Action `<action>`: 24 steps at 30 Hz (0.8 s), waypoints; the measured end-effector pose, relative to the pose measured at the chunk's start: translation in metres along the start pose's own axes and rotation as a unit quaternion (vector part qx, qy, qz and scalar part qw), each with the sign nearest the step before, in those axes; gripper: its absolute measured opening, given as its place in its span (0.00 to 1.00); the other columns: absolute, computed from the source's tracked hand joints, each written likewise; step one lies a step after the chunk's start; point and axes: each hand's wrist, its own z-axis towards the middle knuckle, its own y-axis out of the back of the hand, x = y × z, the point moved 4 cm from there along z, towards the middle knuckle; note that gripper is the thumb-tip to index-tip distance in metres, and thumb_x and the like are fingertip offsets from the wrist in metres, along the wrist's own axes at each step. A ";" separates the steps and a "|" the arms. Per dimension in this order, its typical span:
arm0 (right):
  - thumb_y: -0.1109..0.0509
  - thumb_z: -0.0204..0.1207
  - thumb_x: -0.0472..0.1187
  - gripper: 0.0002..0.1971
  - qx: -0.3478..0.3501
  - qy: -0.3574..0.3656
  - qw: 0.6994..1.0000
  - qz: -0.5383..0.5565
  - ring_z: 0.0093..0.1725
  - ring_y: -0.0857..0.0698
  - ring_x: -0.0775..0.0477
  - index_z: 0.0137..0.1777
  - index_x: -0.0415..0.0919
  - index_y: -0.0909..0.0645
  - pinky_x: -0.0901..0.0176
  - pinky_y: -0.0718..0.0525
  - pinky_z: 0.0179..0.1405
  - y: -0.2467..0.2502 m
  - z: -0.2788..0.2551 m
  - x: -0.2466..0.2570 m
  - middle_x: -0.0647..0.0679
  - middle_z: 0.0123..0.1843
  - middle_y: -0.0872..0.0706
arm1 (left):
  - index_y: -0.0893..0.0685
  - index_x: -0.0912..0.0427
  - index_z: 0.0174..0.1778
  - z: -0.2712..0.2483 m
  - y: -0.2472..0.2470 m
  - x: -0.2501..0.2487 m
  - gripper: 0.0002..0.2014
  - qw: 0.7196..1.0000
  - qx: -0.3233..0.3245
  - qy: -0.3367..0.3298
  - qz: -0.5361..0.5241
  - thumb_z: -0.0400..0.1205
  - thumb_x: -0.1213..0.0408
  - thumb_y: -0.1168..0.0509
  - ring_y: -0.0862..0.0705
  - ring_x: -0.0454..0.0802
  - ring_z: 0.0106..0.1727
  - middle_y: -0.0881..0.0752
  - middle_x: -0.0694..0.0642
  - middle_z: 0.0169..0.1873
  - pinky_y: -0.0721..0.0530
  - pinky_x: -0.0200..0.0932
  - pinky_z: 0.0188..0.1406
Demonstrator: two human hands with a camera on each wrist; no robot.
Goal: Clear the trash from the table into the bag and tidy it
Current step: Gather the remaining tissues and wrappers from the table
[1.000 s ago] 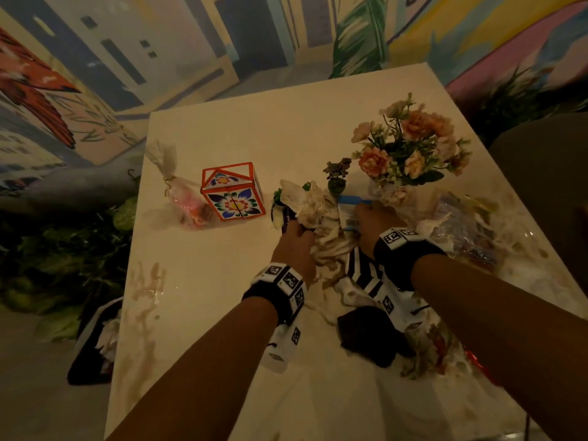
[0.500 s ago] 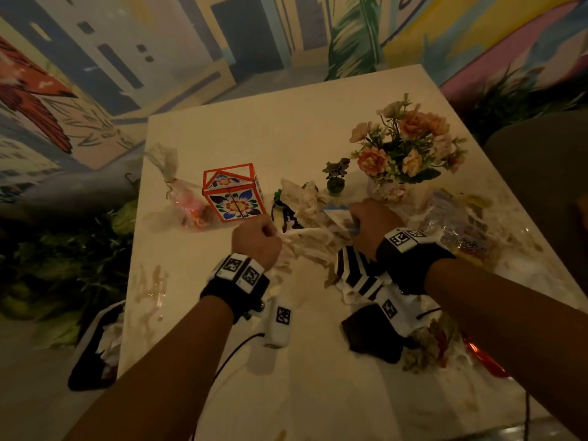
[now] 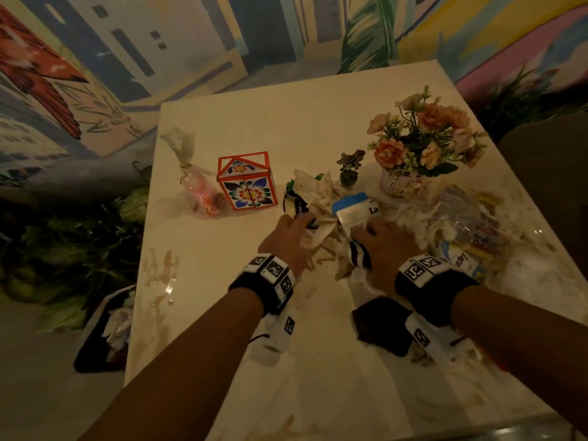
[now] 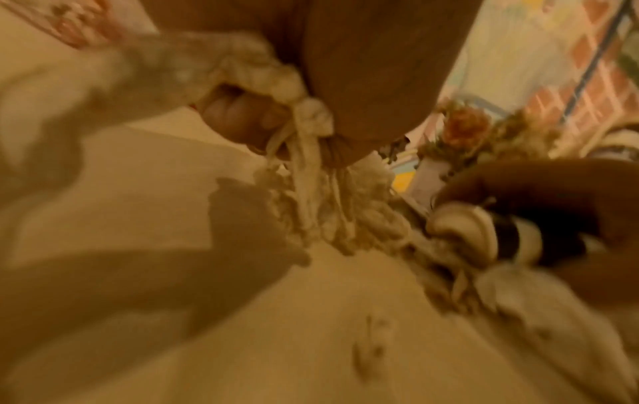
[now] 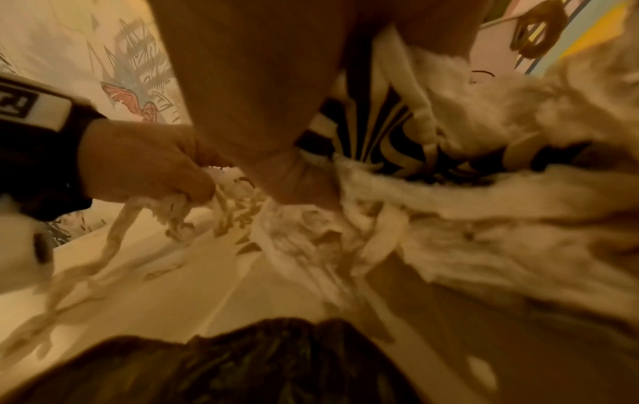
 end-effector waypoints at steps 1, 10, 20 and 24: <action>0.30 0.73 0.47 0.30 -0.001 -0.002 1.000 0.010 0.67 0.33 0.36 0.73 0.51 0.39 0.41 0.21 0.61 0.002 0.001 0.001 0.44 0.69 0.35 | 0.33 0.39 0.74 0.000 -0.005 -0.003 0.33 0.999 0.014 -0.019 0.035 0.75 0.72 0.38 0.20 0.62 0.55 0.32 0.56 0.67 0.16 0.52 0.51; 0.40 0.78 0.34 0.24 -0.005 -0.005 0.999 0.043 0.63 0.23 0.38 0.72 0.49 0.36 0.48 0.21 0.56 0.033 -0.009 0.000 0.44 0.67 0.26 | 0.15 0.61 0.54 0.005 -0.014 0.001 0.10 1.000 -0.014 -0.016 0.022 0.77 0.70 0.36 0.23 0.61 0.57 0.27 0.60 0.61 0.24 0.41 0.52; 0.37 0.75 0.31 0.21 -0.120 0.044 0.988 0.082 0.56 0.21 0.39 0.66 0.49 0.28 0.50 0.19 0.51 0.084 -0.033 0.014 0.46 0.65 0.28 | 0.17 0.65 0.41 -0.013 0.054 0.011 0.06 0.991 -0.110 -0.009 -0.074 0.74 0.71 0.39 0.25 0.54 0.42 0.19 0.60 0.38 0.33 0.39 0.36; 0.36 0.75 0.33 0.07 -0.168 -0.007 0.979 0.117 0.42 0.24 0.43 0.43 0.47 0.29 0.56 0.28 0.39 0.102 -0.034 0.023 0.46 0.46 0.22 | 0.18 0.67 0.37 -0.020 0.078 0.011 0.10 0.984 -0.119 -0.040 -0.128 0.70 0.67 0.43 0.24 0.55 0.40 0.20 0.60 0.33 0.27 0.44 0.39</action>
